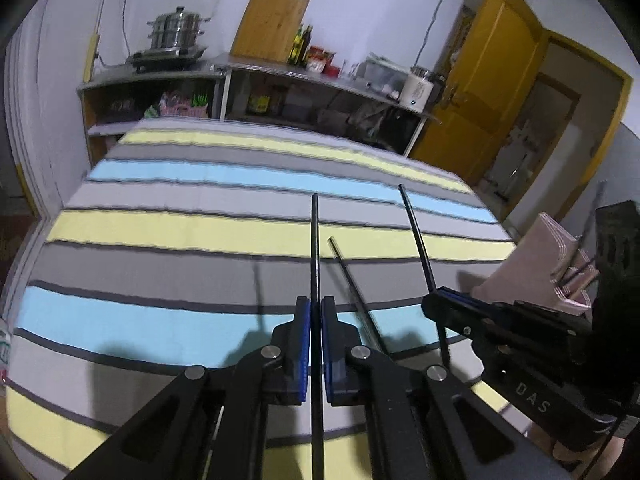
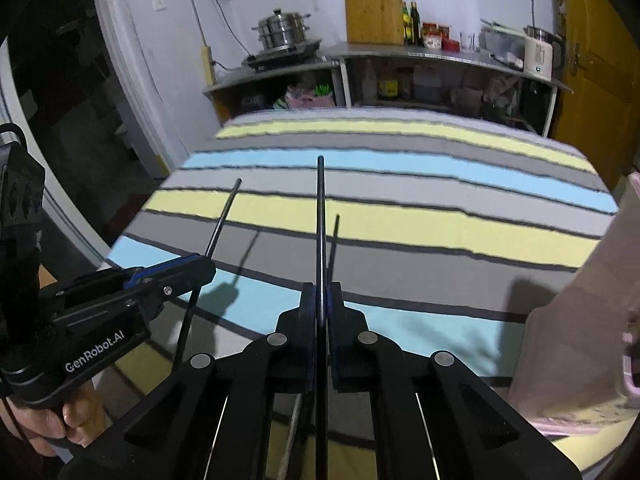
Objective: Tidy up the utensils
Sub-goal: 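Carry the black chopsticks in both tools up over the pink holder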
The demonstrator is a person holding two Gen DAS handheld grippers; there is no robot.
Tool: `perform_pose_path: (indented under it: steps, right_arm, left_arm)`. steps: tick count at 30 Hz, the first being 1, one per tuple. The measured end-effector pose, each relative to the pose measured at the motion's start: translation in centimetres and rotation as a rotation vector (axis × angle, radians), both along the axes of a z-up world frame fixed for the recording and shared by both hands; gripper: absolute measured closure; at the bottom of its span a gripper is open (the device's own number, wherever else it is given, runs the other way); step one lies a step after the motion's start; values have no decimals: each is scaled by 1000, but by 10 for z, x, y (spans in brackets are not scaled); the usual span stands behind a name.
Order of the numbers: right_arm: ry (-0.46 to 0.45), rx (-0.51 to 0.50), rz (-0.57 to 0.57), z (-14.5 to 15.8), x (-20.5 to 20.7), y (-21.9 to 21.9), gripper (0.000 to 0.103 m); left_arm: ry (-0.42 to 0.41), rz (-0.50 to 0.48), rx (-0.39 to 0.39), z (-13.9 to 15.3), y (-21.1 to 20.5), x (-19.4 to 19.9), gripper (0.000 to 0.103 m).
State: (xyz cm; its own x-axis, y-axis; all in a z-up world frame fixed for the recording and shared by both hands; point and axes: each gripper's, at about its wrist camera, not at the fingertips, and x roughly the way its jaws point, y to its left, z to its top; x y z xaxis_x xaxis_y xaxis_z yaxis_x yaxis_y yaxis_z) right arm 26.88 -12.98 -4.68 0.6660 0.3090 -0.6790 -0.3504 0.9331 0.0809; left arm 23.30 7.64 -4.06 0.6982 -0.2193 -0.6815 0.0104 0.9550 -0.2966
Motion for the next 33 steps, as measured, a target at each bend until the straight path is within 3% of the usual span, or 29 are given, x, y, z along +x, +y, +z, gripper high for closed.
perform_pose_path:
  steps: [9, 17, 24, 33]
  right_arm:
    - [-92, 58, 16, 46, -45, -7, 98]
    - [-153, 102, -1, 75, -79, -21, 98]
    - [-187, 133, -33, 88, -101, -43, 98]
    - [-192, 147, -97, 89, -128, -78, 98]
  left_arm:
    - [-98, -43, 4, 58, -9, -42, 98]
    - [-140, -85, 8, 89, -29, -65, 98]
    - [-159, -124, -1, 106, -43, -80, 98]
    - [-123, -209, -22, 103, -81, -89, 98]
